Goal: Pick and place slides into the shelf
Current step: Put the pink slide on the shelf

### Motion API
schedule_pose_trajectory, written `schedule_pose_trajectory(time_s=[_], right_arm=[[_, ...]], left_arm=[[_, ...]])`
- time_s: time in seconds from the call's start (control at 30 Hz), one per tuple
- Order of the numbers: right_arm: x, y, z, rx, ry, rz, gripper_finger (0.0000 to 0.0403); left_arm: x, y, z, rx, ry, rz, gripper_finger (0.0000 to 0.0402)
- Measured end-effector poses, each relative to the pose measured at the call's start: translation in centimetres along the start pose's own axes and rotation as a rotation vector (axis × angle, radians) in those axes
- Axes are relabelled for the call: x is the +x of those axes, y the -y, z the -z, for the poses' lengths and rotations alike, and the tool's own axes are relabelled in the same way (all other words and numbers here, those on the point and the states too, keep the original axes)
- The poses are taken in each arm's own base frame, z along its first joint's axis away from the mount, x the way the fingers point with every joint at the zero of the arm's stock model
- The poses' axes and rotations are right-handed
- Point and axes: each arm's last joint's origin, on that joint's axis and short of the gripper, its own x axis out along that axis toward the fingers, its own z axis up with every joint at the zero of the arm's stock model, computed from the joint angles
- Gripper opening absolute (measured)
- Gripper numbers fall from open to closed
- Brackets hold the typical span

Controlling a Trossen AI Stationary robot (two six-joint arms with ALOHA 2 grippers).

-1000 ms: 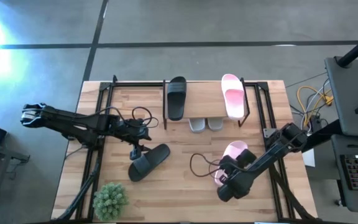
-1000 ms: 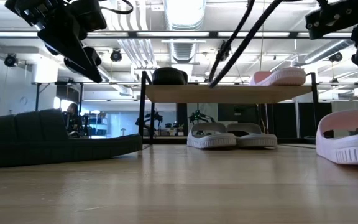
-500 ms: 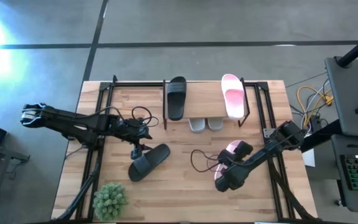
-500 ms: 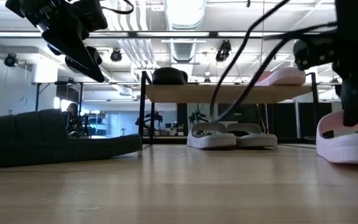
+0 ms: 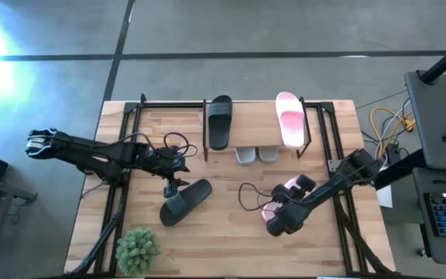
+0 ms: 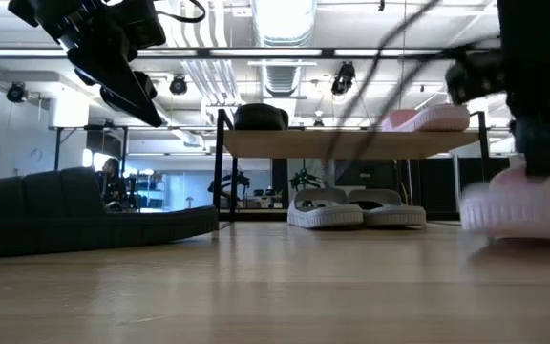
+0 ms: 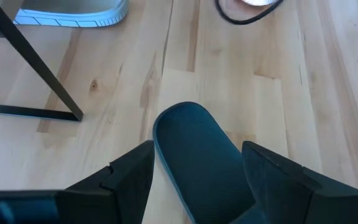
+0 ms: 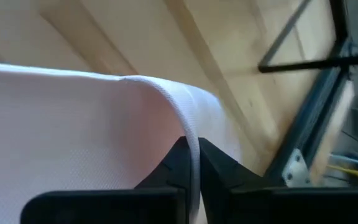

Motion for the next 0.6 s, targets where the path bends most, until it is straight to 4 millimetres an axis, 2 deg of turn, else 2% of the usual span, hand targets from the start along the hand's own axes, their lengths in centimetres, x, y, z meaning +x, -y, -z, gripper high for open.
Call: schedule_pose_trajectory(time_s=[0.13, 0.33, 0.47, 0.53, 0.6], right_arm=[[-3.1, 0.9, -0.7, 0.041, 0.095, -0.091, 0.001], [-10.2, 4.3, -2.5, -0.005, 0.367, -0.234, 0.001], [-14.0, 6.7, -3.9, -0.157, 0.641, -0.132, 0.0012], [-14.9, 7.8, -5.0, -0.265, 0.743, -0.024, 0.0013], [-15.0, 9.2, -6.8, -0.304, 0.759, 0.054, 0.0013]], left_arm=[[0.0, 0.0, 0.0, -0.001, 0.002, 0.001, 0.0228], [0.0, -0.1, -0.1, -0.001, 0.011, -0.028, 0.0228], [0.0, -0.1, -0.2, -0.002, 0.029, -0.046, 0.0228], [0.0, -0.1, -0.3, -0.004, 0.043, -0.045, 0.0228], [0.0, -0.1, -0.3, -0.004, 0.044, -0.05, 0.0228]])
